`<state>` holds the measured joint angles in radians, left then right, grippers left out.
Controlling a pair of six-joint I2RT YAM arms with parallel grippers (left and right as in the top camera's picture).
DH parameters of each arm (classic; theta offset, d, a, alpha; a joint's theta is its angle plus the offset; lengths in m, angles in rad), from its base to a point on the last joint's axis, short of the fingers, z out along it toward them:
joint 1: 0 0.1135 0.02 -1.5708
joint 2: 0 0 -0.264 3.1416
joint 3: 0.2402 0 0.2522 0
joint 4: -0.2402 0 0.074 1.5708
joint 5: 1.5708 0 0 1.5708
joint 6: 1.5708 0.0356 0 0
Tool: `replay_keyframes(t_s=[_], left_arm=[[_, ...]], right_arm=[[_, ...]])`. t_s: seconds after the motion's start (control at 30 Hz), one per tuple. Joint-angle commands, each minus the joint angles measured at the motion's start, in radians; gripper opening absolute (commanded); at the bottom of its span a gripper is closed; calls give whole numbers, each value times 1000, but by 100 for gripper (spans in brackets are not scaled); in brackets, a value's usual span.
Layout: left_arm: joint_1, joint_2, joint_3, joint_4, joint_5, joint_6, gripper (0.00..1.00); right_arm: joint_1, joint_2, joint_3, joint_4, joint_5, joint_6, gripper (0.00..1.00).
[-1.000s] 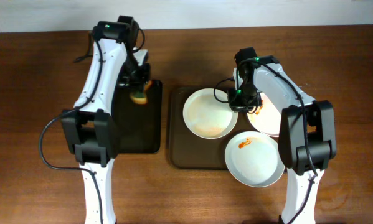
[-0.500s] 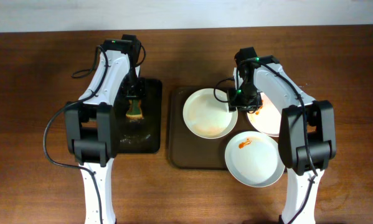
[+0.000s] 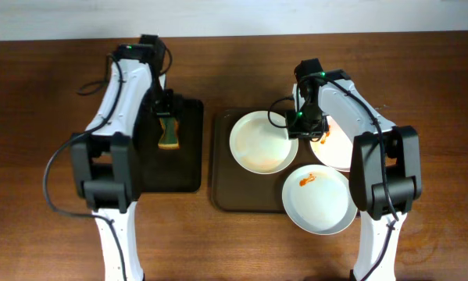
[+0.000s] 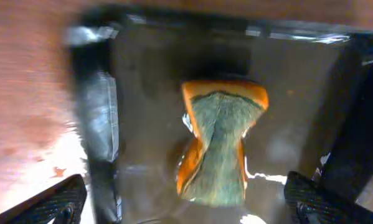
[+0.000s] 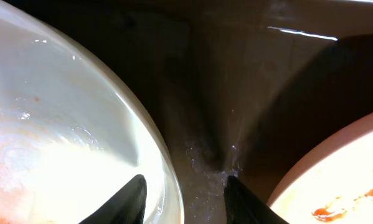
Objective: Clean dirty plates on tray and stack at the side
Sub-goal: 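Return the sponge to the black tray and release it, then lift the wiped white plate with the right gripper and place it right of the tray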
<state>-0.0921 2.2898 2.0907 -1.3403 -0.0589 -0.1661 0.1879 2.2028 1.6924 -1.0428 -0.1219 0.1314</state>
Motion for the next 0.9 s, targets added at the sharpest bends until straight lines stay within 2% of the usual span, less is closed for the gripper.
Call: replay_keyframes(t_s=[0.0, 0.07, 0.13, 0.17, 0.2, 0.23, 0.27, 0.4, 0.43, 0.47, 0.5, 0.53, 0.57, 0.6, 0.67, 0.87], left_arm=[[39, -138, 39, -6, 7, -2, 100], [45, -142, 39, -6, 7, -2, 100], [45, -141, 38, -6, 7, -2, 100], [45, -141, 38, -6, 7, -2, 100], [45, -141, 38, -6, 7, -2, 100], [45, -141, 38, -6, 7, -2, 100], [45, -141, 38, -6, 7, -2, 100], [45, -141, 38, -6, 7, -2, 100], [45, -141, 38, -6, 7, -2, 100], [45, -141, 38, -6, 7, -2, 100], [45, -141, 38, -6, 7, -2, 100], [45, -141, 38, -6, 7, -2, 100], [45, -141, 38, -6, 7, -2, 100], [45, -141, 38, -6, 7, -2, 100], [45, -141, 38, -6, 7, -2, 100], [45, -141, 38, -6, 6, -2, 100]], right_arm=[[3, 13, 10, 0, -2, 4, 42], [5, 13, -1, 13, -2, 4, 42], [12, 13, -7, 26, -2, 4, 36], [19, 13, -8, 27, -2, 4, 29], [27, 13, -8, 27, -2, 4, 13], [29, 13, -8, 27, -2, 4, 6], [32, 13, -8, 27, -2, 4, 4], [32, 13, -5, 26, -2, 4, 4], [32, 13, -5, 26, -1, 4, 13], [33, 13, -5, 25, -2, 4, 26], [35, 13, -6, 22, -2, 4, 32], [36, 13, -6, 19, -2, 4, 32], [37, 13, -6, 19, -2, 4, 31], [37, 14, -7, 23, -1, 4, 25], [37, 14, -8, 26, -1, 4, 6], [34, -26, 56, -63, 5, -22, 4]])
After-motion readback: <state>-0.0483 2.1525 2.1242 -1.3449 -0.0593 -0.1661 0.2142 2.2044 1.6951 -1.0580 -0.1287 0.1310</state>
